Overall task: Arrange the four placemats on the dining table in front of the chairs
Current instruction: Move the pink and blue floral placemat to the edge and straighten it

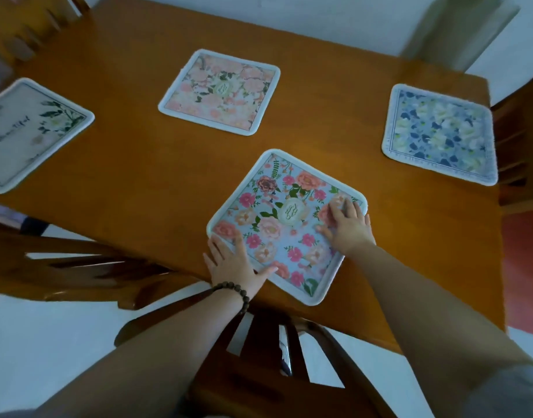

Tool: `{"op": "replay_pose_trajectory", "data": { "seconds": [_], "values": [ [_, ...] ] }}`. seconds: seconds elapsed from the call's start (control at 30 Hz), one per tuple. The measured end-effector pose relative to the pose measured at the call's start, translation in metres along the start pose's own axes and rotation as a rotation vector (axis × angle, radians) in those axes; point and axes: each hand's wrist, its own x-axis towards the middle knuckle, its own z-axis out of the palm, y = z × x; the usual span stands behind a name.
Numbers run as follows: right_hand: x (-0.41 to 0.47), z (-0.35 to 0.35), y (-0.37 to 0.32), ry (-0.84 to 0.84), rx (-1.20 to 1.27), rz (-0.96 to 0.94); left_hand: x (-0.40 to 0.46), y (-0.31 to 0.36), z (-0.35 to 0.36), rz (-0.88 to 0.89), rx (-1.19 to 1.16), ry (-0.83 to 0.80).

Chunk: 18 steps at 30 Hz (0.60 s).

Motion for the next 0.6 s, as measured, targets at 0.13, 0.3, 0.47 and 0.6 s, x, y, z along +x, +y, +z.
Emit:
{"op": "replay_pose_trajectory", "data": {
  "seconds": [0.13, 0.3, 0.47, 0.6],
  "values": [
    [0.032, -0.012, 0.013, 0.015, -0.003, -0.025, 0.001, 0.001, 0.006, 0.014, 0.031, 0.029],
    [0.051, -0.017, 0.009, 0.041, -0.030, -0.003, 0.003, -0.004, 0.008, 0.061, -0.002, 0.031],
    [0.036, -0.005, 0.005, 0.152, -0.021, 0.091, 0.019, -0.012, 0.000, 0.114, 0.017, 0.021],
    [0.007, 0.009, 0.007, 0.164, 0.009, 0.248, 0.042, -0.020, -0.017, 0.238, 0.082, -0.013]
  ]
}}
